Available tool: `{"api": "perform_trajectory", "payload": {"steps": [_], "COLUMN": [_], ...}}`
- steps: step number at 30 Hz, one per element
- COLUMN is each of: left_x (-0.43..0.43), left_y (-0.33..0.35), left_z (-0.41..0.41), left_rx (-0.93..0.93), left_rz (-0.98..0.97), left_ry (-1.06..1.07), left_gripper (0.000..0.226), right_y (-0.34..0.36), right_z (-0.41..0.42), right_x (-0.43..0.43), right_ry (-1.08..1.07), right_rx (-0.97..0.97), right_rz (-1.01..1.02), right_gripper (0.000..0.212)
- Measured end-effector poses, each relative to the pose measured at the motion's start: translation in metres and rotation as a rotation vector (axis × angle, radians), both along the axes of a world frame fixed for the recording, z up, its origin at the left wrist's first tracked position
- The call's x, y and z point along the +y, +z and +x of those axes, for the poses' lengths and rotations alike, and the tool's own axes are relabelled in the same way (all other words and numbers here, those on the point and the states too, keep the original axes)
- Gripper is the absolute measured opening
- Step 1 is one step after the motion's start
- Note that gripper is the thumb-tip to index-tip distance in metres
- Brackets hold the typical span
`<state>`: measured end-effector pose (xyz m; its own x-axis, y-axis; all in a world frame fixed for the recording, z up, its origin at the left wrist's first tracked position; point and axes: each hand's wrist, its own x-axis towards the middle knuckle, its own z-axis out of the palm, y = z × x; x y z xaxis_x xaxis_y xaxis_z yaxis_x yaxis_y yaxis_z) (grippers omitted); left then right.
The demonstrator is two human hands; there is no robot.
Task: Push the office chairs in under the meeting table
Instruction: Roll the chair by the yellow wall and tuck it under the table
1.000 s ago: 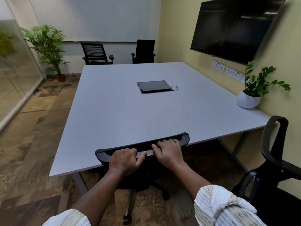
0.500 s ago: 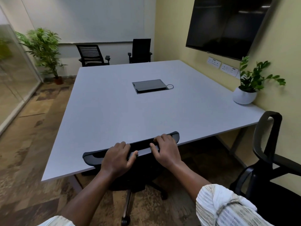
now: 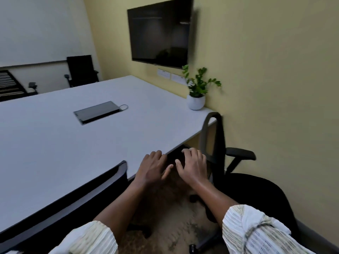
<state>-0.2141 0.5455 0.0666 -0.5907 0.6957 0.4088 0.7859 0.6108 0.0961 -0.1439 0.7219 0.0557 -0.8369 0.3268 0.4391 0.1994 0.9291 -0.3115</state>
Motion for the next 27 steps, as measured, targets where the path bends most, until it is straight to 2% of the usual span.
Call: {"api": "perform_trajectory", "payload": {"steps": [5,8,10,14,22,24,27], "left_x": [0.112,0.171,0.192,0.226,0.247,0.249,0.25], "left_y": [0.014,0.019,0.021,0.019,0.032,0.039,0.045], "left_z": [0.018,0.034,0.037,0.039,0.085,0.101,0.113], "left_rx": [-0.16,-0.248,-0.226,-0.104,0.012,-0.03,-0.198], "left_rz": [-0.074,-0.216,-0.332,-0.498,-0.566,-0.555,-0.443], "left_ry": [-0.146,-0.184,-0.155,-0.101,-0.179,-0.225,-0.319], "left_gripper": [0.04,0.06,0.073,0.082,0.051,0.045,0.044], "right_y": [0.0,-0.002,-0.002,0.0,0.005,0.001,-0.003], "right_z": [0.044,0.063,0.071,0.084,0.085,0.092,0.106], "right_x": [0.068,0.102,0.115,0.146,0.163,0.171,0.185], "right_ry": [-0.181,-0.187,-0.173,-0.185,-0.24,-0.259,-0.293], "right_rx": [-0.138,-0.236,-0.28,-0.302,-0.113,-0.098,-0.115], "right_rz": [0.005,-0.11,-0.165,-0.243,-0.424,-0.488,-0.588], "right_gripper": [0.055,0.062,0.065,0.064,0.04,0.034,0.03]}}
